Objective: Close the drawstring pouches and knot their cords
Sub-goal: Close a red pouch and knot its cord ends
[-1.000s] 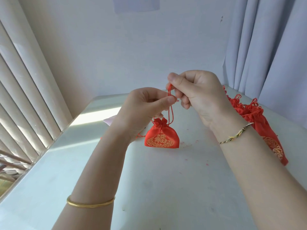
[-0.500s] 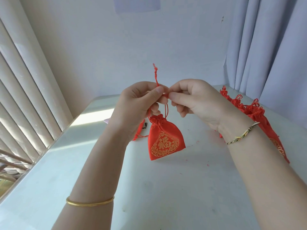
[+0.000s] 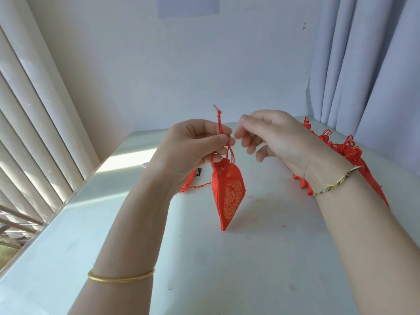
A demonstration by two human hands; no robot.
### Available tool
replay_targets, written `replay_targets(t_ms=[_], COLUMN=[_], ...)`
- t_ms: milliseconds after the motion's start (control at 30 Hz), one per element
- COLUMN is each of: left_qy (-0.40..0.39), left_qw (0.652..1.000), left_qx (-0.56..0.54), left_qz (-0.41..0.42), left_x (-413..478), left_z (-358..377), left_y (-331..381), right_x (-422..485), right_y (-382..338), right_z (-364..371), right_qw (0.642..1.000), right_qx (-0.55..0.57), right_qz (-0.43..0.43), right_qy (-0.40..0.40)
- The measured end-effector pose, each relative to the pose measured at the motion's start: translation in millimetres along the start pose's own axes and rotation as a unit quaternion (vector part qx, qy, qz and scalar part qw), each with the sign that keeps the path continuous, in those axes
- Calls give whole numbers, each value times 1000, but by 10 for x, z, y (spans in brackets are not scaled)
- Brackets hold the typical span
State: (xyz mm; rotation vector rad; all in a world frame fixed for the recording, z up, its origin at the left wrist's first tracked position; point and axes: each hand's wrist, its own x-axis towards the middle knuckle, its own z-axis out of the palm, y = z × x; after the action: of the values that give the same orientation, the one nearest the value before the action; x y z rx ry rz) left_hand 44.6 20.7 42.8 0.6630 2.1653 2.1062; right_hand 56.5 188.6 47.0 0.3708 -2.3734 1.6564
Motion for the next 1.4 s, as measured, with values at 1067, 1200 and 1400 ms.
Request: replay_targets(t_ms=[1067,1200,1400], left_qy=[140,153,185], left_qw=[972,975,980], left_qx=[123,138,77], left_qz=[142,89,15], left_x=[111,126,149], left_z=[-4,-83,-160], left_y=[-238,-287,-342], right_x=[102,100,67], right_y=[253,306,406], right_z=[135,63,-72], right_qw=[982,980,980], right_qx=[165,158,114], right_qz=[90,122,152], right_qy=[30,9,-66])
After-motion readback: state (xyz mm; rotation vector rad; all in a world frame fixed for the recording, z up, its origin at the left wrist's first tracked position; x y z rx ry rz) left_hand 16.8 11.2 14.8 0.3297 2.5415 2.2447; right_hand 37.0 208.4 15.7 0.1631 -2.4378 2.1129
